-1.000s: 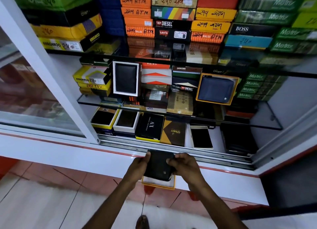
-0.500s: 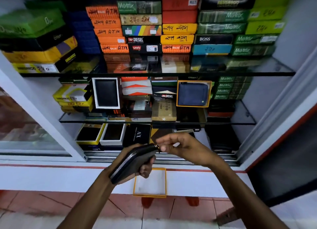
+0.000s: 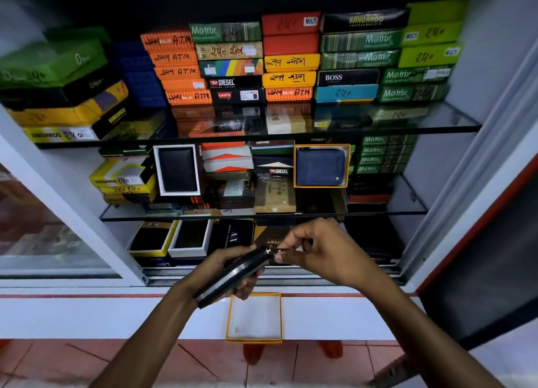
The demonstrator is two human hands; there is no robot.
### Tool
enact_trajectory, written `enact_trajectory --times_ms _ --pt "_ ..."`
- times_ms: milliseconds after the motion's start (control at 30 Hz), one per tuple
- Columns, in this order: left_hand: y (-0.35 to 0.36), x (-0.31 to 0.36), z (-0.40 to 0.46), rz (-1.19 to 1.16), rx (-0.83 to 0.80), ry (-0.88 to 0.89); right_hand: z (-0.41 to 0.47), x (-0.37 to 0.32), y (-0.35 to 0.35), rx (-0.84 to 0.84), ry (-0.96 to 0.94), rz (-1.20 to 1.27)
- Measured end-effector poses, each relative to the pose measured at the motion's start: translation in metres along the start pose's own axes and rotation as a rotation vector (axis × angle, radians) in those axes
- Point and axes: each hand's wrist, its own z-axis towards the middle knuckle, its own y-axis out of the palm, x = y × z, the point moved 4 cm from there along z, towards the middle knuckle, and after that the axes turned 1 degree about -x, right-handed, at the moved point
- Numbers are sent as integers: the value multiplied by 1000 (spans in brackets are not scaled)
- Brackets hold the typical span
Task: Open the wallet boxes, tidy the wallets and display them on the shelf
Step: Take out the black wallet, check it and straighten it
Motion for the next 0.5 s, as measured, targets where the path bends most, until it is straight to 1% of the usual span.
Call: enact_trajectory --times_ms 33,100,167,200,267,333,500 --pt "-2 1 1 -15 30 6 -3 -5 -3 40 12 -9" --pt "-7 5 5 -24 164 38 -11 -16 -8 115 14 -48" --pt "-12 8 9 -31 313 93 -18 -27 -7 150 -22 -166" --pt "-9 10 10 -38 362 113 -20 -31 -5 157 -28 -199" --pt "-3 10 15 -98 416 115 -20 -27 -4 187 1 -189" --pt "1 8 18 -166 432 92 -17 -16 -10 255 43 -179" --pt "6 -1 6 -156 247 1 -14 18 -39 502 211 -207"
